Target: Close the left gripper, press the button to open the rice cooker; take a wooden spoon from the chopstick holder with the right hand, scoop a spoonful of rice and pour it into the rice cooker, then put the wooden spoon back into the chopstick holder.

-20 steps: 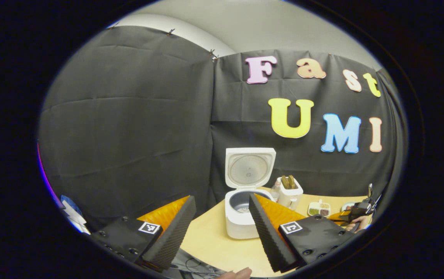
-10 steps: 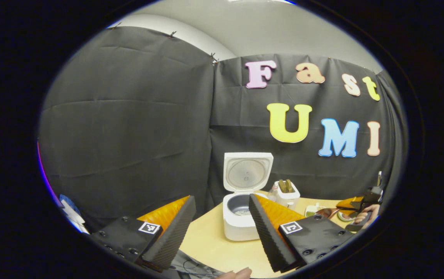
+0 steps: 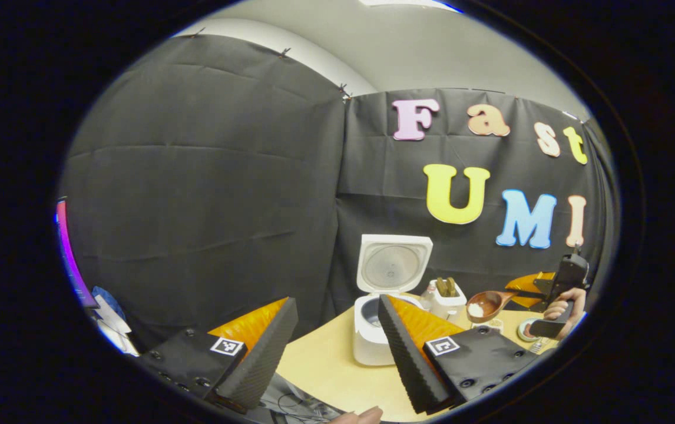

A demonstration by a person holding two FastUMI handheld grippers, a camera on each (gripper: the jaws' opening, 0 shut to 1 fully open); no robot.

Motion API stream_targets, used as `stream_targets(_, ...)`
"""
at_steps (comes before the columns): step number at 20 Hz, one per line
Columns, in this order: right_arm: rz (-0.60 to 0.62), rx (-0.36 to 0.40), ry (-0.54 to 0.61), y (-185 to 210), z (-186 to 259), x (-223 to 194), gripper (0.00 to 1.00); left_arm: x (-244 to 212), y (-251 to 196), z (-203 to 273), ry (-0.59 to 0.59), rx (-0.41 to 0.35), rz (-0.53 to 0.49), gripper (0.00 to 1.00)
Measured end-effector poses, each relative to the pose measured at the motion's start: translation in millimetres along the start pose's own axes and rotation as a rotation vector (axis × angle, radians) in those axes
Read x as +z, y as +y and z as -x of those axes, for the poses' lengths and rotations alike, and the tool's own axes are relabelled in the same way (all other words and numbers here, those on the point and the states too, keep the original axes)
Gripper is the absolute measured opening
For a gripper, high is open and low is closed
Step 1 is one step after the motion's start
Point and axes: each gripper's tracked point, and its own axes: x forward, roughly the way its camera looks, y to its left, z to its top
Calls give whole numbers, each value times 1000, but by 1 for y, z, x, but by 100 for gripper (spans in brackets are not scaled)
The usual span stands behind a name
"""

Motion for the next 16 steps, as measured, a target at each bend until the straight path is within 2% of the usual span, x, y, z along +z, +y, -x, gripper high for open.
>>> stream_targets(4,50,32,23,34,-61,-21,15,-6,32,1,13,55,5,93)
stream_targets(7,153,-14,43,29,-108,-38,15,-9,54,-4,27,94,-3,93)
stream_targets(8,207,-38,51,25,-126,-47,15,-10,60,-7,30,104,-4,96)
stream_targets(12,409,-115,97,6,-190,-74,15,-18,79,-16,57,143,-7,100)
stream_targets(16,698,-195,152,-20,-231,-98,15,-23,82,-28,76,162,-5,98)
